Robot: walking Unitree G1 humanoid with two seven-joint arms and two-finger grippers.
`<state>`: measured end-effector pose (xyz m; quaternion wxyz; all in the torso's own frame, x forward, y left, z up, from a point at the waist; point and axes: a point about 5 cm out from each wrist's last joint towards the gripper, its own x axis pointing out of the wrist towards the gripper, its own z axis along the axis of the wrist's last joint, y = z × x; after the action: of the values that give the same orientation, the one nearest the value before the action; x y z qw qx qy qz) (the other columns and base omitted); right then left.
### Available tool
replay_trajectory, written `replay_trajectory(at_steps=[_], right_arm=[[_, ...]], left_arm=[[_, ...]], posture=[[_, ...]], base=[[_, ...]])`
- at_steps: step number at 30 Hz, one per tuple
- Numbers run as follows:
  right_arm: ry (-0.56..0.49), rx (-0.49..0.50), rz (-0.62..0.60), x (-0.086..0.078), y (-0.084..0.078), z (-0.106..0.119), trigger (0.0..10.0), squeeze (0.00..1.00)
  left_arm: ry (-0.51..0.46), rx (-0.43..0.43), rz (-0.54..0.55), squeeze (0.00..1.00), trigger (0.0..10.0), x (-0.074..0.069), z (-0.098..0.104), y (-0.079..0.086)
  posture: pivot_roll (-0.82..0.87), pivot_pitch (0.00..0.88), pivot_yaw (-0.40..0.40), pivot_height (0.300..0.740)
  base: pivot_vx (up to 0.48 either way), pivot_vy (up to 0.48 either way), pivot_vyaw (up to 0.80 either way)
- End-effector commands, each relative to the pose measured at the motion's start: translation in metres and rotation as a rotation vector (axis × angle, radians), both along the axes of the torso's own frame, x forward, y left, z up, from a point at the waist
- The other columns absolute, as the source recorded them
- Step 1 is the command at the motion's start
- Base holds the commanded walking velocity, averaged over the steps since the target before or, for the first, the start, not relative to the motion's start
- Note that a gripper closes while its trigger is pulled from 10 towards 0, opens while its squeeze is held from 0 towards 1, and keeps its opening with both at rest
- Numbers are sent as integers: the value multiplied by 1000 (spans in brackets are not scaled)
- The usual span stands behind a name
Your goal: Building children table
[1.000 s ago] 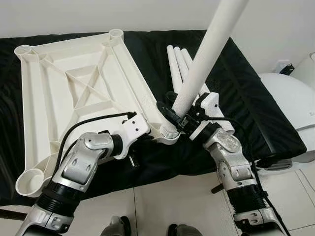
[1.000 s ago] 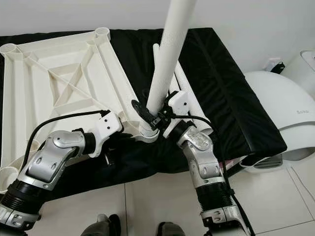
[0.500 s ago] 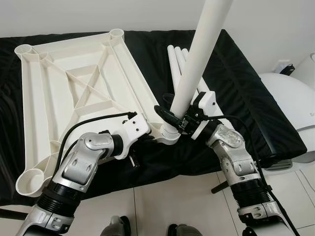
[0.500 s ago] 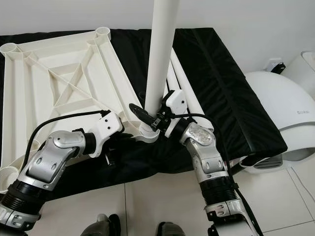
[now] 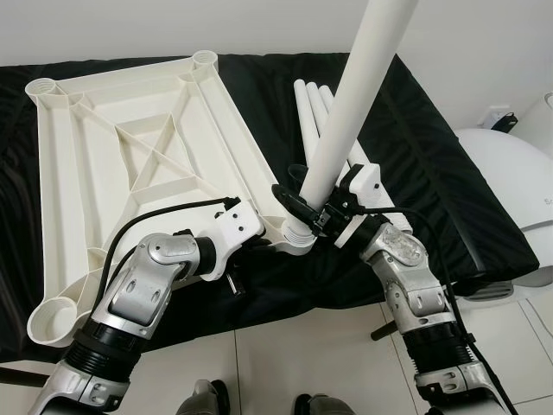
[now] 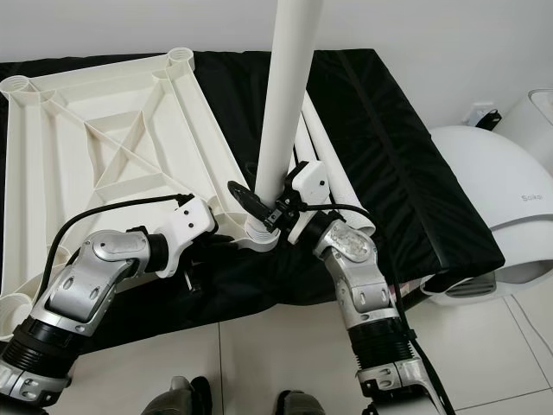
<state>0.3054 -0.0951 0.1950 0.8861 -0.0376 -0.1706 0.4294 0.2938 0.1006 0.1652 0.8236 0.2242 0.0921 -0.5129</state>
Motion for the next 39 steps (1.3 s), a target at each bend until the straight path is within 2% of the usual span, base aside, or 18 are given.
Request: replay_trajectory(at_steps=[1, 21, 39], right_arm=[[159, -63, -11, -3, 3, -36, 10000, 0], [141, -11, -112, -12, 11, -32, 10000, 0], [86, 73, -307, -18, 18, -21, 10000, 0]], left_arm=[[43, -11, 37, 0, 10000, -3, -13, 0], [42, -20, 38, 0, 10000, -3, -12, -2], [40, -21, 39, 0, 10000, -3, -12, -2]], posture=[[-4, 185, -11, 740], [-10, 186, -17, 740], [-8, 190, -17, 740]], base=[[0, 0, 0], [0, 0, 0], [0, 0, 0]])
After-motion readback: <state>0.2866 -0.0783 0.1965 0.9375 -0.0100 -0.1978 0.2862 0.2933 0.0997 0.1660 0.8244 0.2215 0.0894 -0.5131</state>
